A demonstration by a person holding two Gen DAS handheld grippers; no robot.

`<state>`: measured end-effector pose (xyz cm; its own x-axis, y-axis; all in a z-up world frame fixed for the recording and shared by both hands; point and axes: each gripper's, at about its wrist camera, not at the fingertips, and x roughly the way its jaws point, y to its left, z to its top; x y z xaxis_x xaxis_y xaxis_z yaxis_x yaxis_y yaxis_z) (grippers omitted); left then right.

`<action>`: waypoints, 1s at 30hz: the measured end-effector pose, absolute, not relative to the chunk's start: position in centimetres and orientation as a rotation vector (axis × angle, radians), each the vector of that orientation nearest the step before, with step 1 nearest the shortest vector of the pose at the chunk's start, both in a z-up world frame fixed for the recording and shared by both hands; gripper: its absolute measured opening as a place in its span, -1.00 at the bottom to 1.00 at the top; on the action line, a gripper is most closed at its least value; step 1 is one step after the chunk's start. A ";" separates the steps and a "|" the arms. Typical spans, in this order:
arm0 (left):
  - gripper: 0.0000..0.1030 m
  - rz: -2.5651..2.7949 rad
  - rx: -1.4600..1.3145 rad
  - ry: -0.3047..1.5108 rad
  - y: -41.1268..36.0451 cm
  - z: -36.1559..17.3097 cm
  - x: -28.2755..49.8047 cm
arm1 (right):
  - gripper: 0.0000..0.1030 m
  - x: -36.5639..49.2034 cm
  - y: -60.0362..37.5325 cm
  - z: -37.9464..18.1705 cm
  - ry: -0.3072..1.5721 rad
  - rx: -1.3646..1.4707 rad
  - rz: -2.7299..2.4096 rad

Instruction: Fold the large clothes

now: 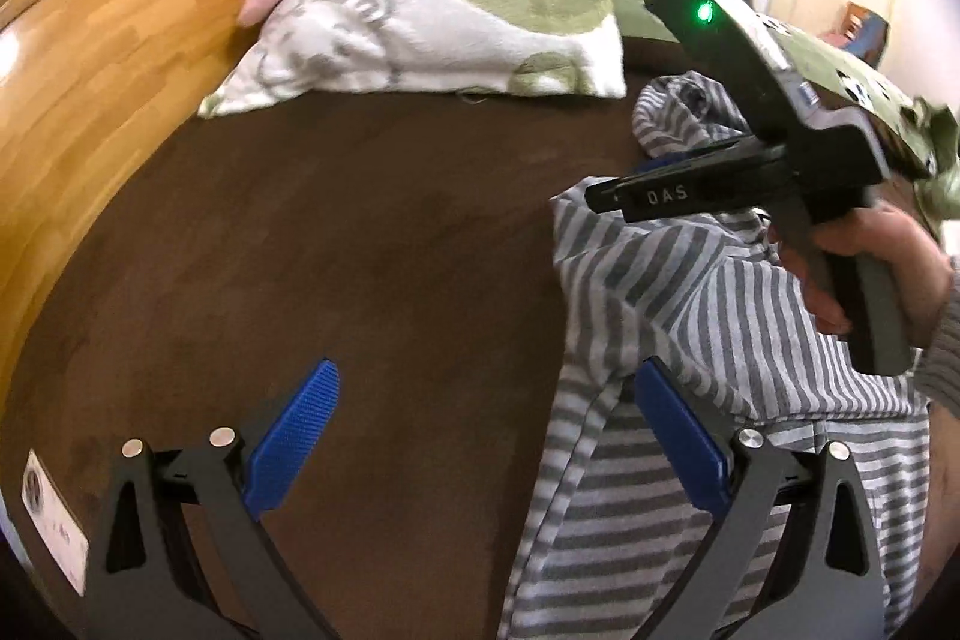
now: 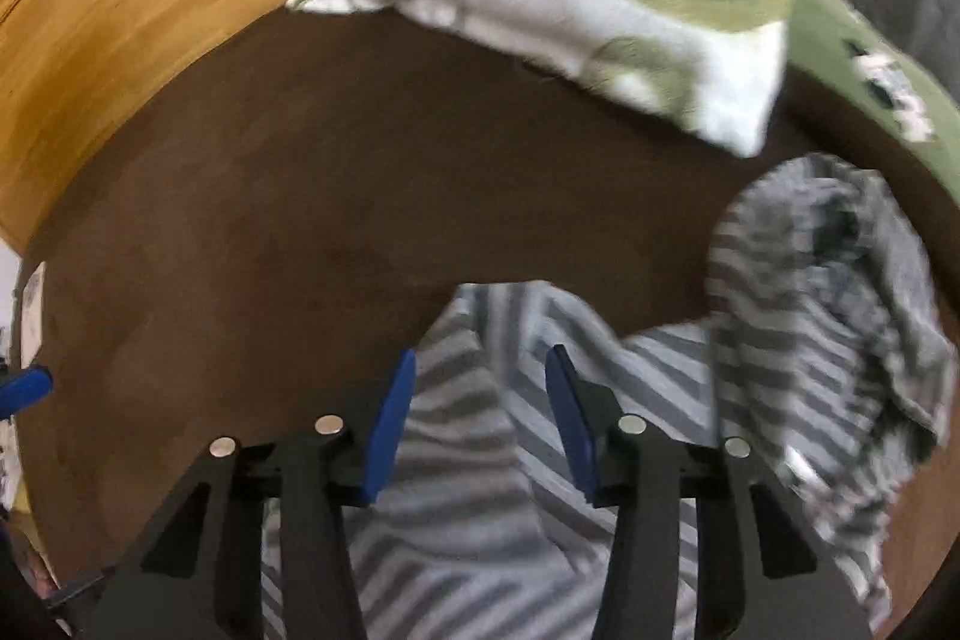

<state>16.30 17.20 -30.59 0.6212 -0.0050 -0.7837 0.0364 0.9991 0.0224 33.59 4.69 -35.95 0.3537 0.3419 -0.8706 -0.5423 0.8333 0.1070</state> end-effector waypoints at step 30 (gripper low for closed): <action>0.88 0.027 0.052 0.883 19.4 -32.0 16.7 | -0.51 37.0 12.1 -39.9 1.089 -0.358 0.636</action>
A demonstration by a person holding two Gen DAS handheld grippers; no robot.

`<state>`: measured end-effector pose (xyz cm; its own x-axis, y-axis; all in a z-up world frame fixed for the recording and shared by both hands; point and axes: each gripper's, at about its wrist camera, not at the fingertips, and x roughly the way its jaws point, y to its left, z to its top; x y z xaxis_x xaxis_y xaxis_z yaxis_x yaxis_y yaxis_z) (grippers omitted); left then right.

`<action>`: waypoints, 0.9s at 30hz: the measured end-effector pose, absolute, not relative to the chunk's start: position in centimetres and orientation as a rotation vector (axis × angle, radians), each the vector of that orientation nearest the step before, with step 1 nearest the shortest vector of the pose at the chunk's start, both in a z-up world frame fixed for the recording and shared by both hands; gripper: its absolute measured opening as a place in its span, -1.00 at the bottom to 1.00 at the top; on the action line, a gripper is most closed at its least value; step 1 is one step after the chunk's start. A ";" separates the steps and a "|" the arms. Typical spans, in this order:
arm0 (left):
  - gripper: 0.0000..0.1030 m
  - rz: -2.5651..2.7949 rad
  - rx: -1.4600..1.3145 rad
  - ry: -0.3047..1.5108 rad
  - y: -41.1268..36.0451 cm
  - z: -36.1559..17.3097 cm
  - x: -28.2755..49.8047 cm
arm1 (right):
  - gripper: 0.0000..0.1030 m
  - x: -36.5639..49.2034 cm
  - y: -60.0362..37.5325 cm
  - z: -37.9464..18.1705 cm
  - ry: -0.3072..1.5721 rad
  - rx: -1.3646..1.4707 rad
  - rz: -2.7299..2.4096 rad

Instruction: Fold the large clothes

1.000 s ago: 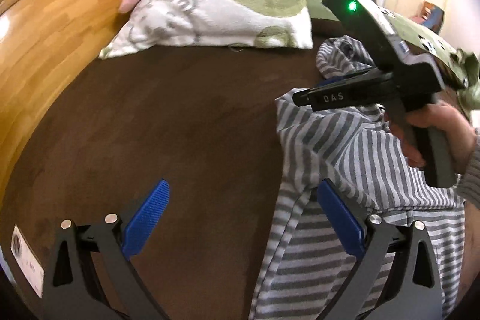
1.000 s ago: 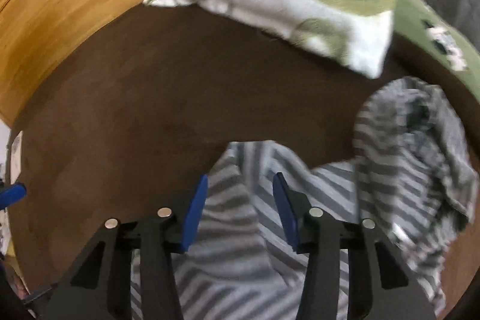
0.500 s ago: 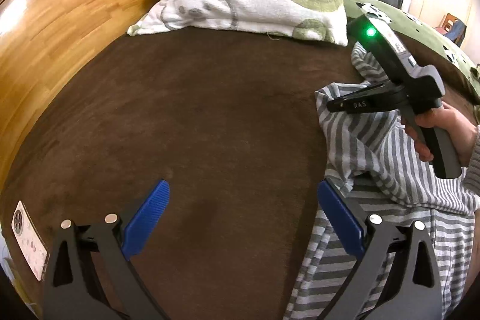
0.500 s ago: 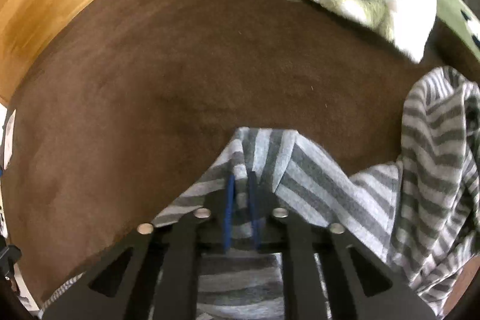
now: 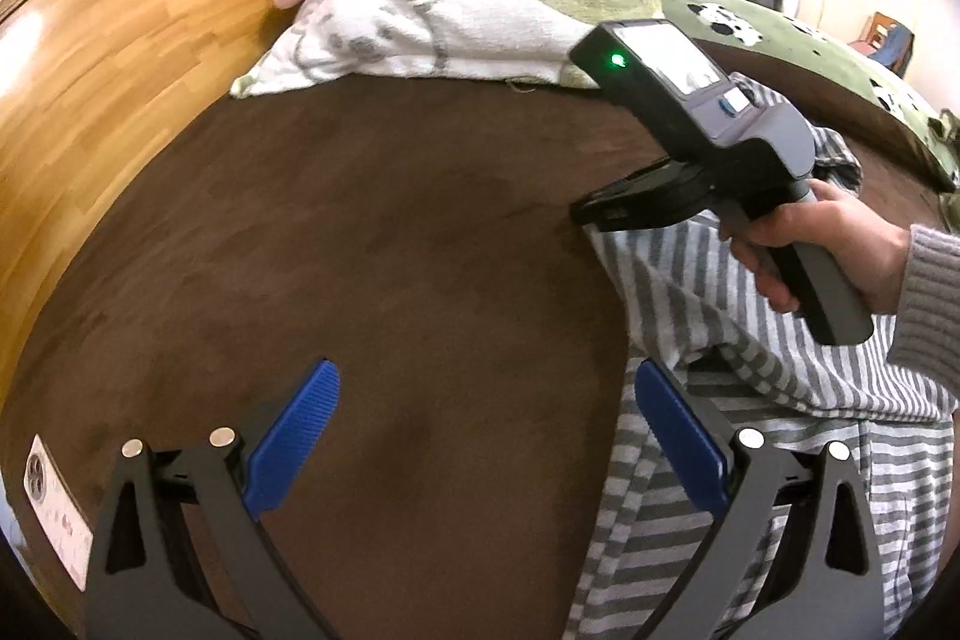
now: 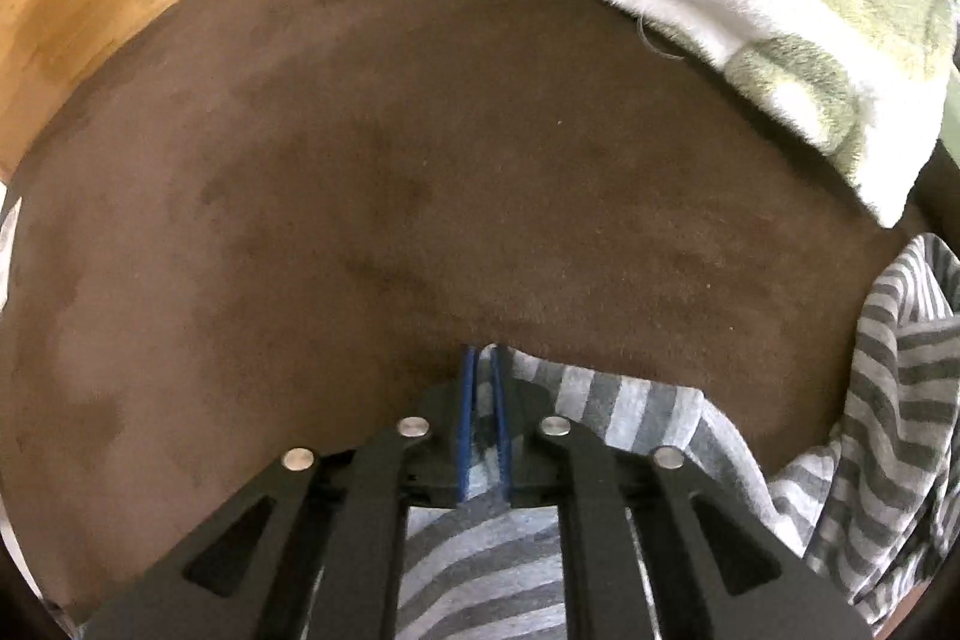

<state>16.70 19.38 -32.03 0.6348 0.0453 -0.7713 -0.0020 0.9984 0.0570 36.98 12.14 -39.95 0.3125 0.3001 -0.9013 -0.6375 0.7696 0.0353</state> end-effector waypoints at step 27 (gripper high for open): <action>0.88 -0.477 0.138 0.966 -13.2 -29.8 18.3 | 0.27 6.0 -38.4 -30.8 1.012 0.145 -0.429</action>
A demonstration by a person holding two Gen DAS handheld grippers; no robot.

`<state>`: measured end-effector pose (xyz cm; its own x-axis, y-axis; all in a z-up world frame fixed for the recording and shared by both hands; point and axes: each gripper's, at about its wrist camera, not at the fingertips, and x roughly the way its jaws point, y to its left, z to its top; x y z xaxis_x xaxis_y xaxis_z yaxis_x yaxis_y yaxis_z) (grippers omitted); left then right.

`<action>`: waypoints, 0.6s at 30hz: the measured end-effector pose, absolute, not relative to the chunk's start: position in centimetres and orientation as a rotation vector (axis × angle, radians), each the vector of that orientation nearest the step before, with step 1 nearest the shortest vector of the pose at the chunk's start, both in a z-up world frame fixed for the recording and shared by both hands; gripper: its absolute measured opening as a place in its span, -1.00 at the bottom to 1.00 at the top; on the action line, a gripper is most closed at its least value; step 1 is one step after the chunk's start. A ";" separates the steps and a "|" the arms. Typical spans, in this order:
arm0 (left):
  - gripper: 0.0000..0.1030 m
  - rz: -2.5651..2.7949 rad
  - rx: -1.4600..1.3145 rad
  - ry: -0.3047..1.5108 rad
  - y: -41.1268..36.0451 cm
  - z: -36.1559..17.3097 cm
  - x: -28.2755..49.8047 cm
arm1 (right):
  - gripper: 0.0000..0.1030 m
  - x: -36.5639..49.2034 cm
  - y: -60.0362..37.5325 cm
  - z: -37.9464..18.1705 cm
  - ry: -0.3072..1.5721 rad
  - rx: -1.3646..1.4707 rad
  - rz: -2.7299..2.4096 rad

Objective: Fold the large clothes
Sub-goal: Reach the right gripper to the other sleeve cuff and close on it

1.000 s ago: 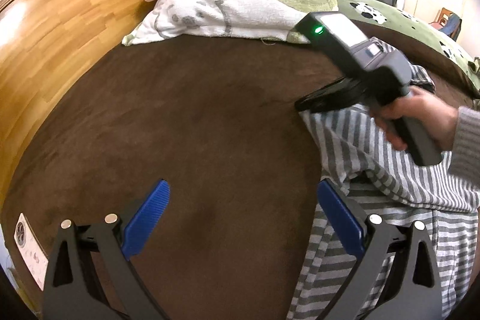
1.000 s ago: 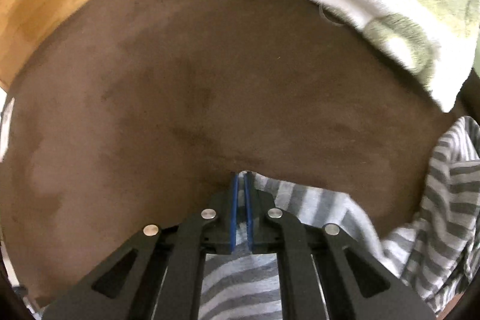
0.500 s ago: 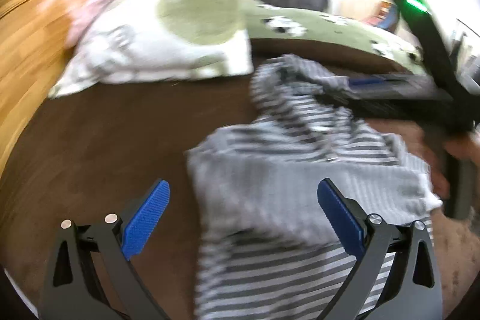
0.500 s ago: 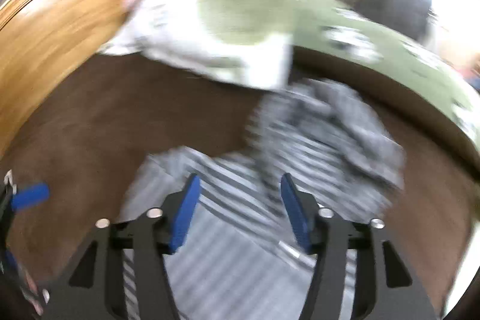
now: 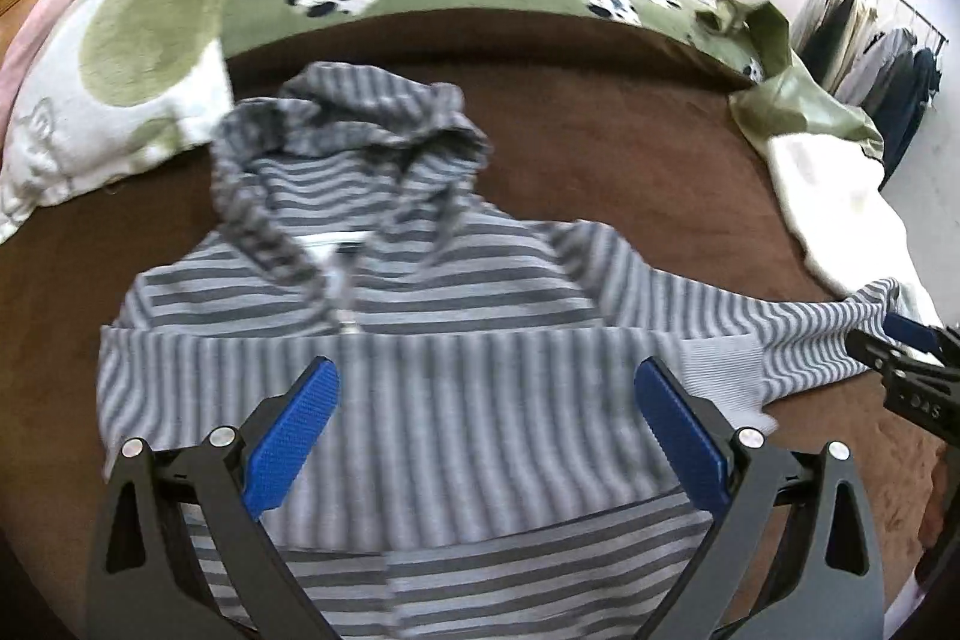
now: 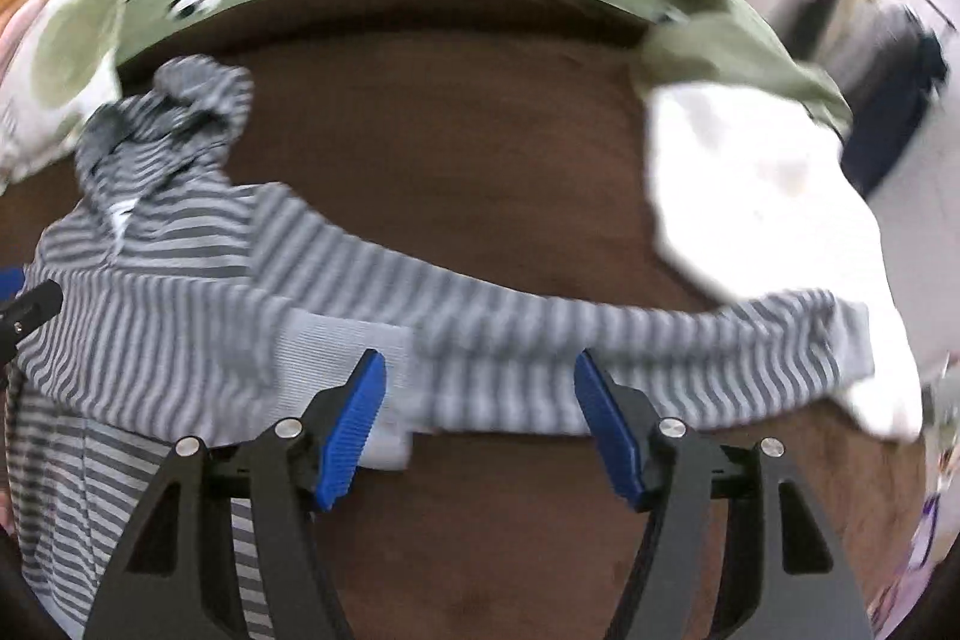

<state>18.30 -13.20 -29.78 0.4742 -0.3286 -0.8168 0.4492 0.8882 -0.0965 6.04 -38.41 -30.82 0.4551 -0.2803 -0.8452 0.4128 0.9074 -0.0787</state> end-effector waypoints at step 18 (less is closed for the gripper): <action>0.88 -0.487 0.240 1.039 -27.5 -33.5 18.2 | 0.66 -5.2 -61.0 -28.0 0.941 0.238 -0.733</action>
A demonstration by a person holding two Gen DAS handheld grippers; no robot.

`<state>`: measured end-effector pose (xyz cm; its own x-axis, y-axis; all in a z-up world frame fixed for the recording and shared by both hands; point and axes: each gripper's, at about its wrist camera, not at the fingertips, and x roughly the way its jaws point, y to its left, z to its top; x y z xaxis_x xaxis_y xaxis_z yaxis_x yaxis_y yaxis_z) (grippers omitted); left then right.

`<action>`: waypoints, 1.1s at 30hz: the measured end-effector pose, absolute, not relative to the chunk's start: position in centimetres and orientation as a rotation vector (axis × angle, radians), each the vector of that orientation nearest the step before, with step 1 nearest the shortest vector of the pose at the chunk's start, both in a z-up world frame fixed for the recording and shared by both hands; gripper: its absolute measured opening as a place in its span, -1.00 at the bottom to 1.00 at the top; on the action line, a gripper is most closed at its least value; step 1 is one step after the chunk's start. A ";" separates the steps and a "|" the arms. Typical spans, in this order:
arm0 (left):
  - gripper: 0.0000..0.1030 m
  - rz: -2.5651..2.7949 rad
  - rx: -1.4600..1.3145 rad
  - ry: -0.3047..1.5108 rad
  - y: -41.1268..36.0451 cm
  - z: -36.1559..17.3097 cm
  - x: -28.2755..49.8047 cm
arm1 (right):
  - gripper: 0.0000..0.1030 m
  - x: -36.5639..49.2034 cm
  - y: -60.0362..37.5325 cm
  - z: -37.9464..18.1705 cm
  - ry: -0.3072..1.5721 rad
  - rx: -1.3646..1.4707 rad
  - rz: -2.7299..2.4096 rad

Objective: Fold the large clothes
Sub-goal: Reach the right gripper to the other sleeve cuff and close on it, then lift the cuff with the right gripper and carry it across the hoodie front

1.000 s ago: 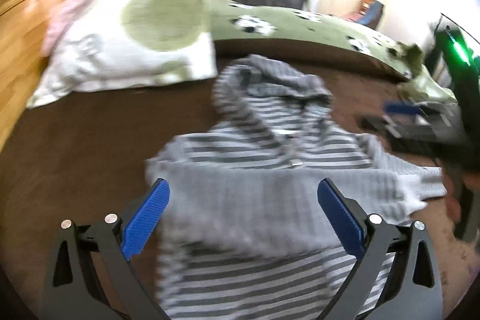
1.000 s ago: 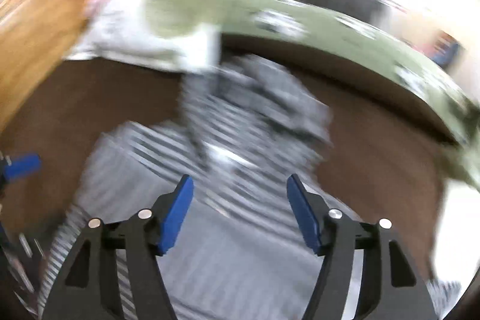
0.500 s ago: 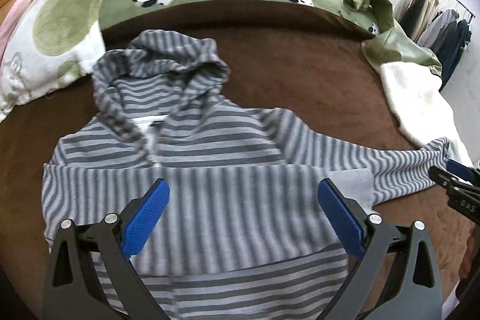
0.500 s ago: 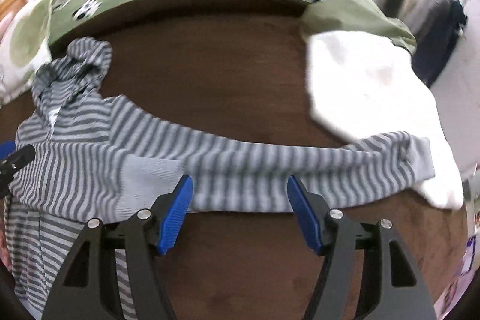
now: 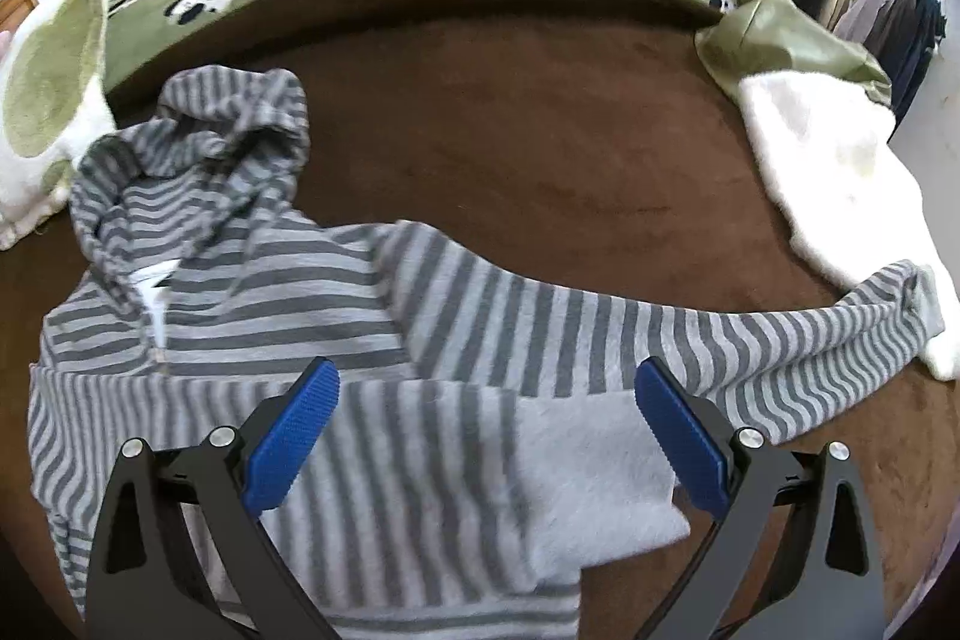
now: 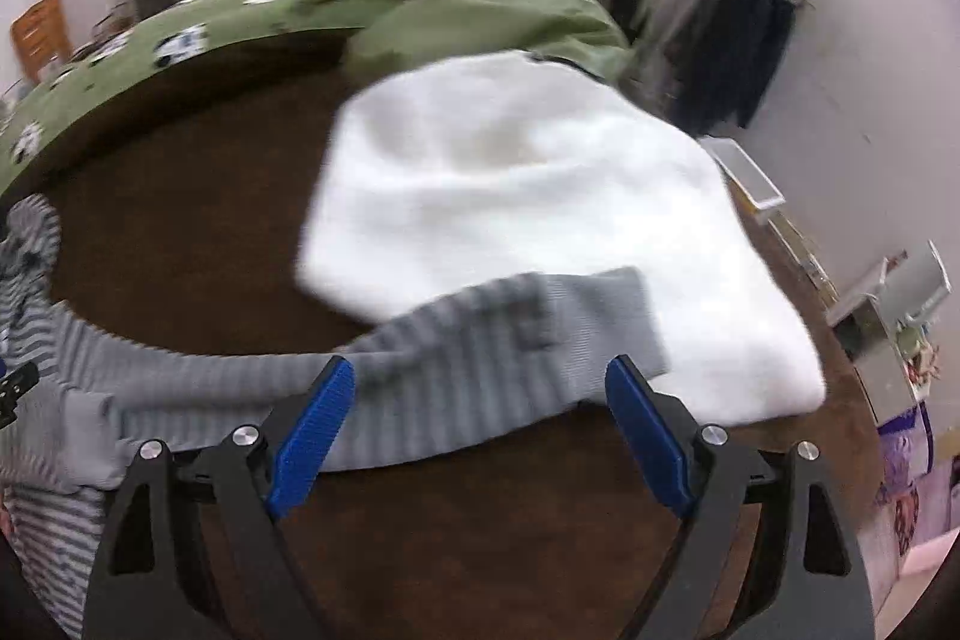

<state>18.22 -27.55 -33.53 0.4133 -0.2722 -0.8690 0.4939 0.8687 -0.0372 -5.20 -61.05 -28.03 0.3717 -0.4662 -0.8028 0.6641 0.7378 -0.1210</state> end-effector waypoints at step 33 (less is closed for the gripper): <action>0.90 -0.465 0.315 1.078 -30.3 -42.1 19.7 | -0.74 -10.1 -72.6 -38.0 0.892 0.508 -0.727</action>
